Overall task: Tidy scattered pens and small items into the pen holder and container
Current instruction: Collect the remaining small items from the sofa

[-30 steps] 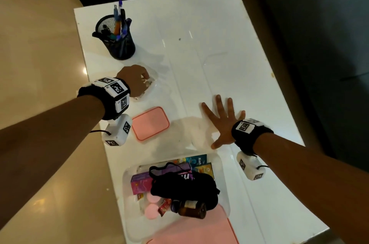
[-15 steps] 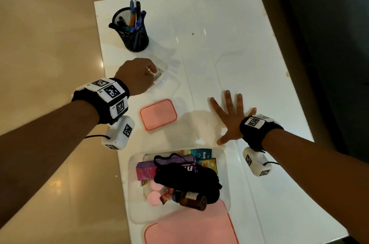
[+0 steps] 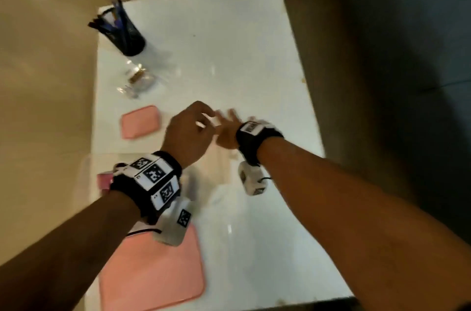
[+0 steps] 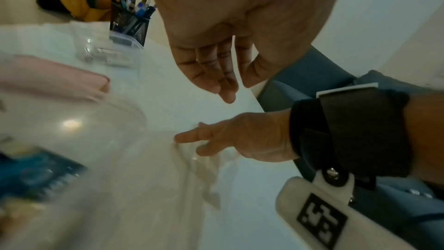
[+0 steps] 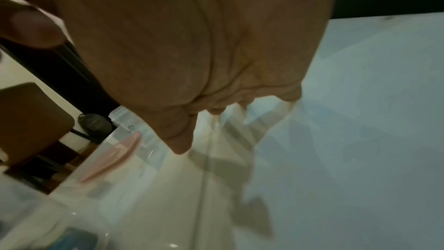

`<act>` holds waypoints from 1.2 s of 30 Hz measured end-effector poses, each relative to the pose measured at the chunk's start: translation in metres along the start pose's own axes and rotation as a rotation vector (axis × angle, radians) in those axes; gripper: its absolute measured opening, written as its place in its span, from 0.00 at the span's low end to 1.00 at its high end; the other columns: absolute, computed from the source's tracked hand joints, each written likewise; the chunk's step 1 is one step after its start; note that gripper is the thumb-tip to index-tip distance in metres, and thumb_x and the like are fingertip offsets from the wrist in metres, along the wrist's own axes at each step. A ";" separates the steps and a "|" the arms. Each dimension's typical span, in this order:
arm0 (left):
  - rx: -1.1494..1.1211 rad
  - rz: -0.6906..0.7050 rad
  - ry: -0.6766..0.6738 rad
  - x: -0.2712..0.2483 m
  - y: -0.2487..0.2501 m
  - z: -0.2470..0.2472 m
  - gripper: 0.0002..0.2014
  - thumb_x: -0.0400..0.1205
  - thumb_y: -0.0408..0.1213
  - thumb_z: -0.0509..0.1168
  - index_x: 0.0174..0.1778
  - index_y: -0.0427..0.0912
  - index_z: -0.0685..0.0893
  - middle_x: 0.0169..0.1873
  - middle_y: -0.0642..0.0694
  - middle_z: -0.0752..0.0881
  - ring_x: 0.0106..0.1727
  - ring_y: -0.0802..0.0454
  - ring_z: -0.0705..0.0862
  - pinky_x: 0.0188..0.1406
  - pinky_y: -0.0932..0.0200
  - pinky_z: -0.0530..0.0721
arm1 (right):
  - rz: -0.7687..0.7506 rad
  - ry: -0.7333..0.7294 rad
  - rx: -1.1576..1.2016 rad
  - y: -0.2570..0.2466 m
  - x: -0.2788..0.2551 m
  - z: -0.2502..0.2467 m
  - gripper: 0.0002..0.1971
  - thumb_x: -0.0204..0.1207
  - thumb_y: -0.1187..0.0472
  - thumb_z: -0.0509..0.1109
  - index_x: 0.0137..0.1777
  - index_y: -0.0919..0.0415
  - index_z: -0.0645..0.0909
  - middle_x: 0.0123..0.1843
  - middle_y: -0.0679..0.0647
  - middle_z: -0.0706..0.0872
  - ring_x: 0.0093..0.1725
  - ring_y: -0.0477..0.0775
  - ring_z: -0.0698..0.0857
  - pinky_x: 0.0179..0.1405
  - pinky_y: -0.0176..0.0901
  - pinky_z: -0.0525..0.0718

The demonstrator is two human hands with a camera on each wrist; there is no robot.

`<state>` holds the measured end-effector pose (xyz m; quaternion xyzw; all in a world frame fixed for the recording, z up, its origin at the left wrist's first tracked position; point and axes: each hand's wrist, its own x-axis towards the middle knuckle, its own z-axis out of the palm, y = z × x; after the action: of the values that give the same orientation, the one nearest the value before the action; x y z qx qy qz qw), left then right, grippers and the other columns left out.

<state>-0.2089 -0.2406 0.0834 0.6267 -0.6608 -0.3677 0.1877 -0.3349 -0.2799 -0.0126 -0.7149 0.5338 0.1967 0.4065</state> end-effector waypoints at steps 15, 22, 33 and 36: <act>-0.117 -0.024 -0.473 -0.074 0.269 0.359 0.11 0.77 0.27 0.68 0.45 0.50 0.82 0.39 0.47 0.84 0.42 0.50 0.83 0.52 0.57 0.80 | 0.319 0.718 0.355 0.399 -0.400 0.125 0.17 0.75 0.61 0.66 0.63 0.50 0.84 0.64 0.49 0.85 0.63 0.58 0.82 0.65 0.48 0.80; 0.170 0.220 -0.544 -0.035 0.347 0.440 0.17 0.75 0.34 0.73 0.61 0.39 0.83 0.58 0.39 0.82 0.61 0.43 0.82 0.67 0.52 0.76 | 0.680 0.487 0.459 0.528 -0.441 0.076 0.46 0.67 0.37 0.75 0.82 0.32 0.52 0.87 0.44 0.42 0.86 0.58 0.45 0.79 0.77 0.50; 0.395 0.438 -0.571 0.100 0.450 0.517 0.24 0.77 0.31 0.67 0.71 0.44 0.78 0.62 0.39 0.80 0.59 0.37 0.82 0.65 0.45 0.79 | 0.774 0.215 0.640 0.633 -0.422 -0.010 0.80 0.38 0.37 0.88 0.78 0.28 0.27 0.80 0.45 0.18 0.82 0.65 0.25 0.69 0.91 0.50; 0.605 0.413 -0.662 0.137 0.481 0.531 0.30 0.79 0.39 0.65 0.78 0.54 0.67 0.61 0.39 0.82 0.61 0.36 0.82 0.62 0.44 0.81 | 0.820 0.145 0.660 0.638 -0.414 -0.024 0.84 0.34 0.41 0.90 0.74 0.27 0.21 0.75 0.46 0.11 0.79 0.65 0.20 0.59 0.98 0.48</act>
<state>-0.9369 -0.2673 0.0512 0.3588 -0.8726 -0.2936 -0.1537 -1.0739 -0.1130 0.0608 -0.2932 0.8298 0.1112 0.4616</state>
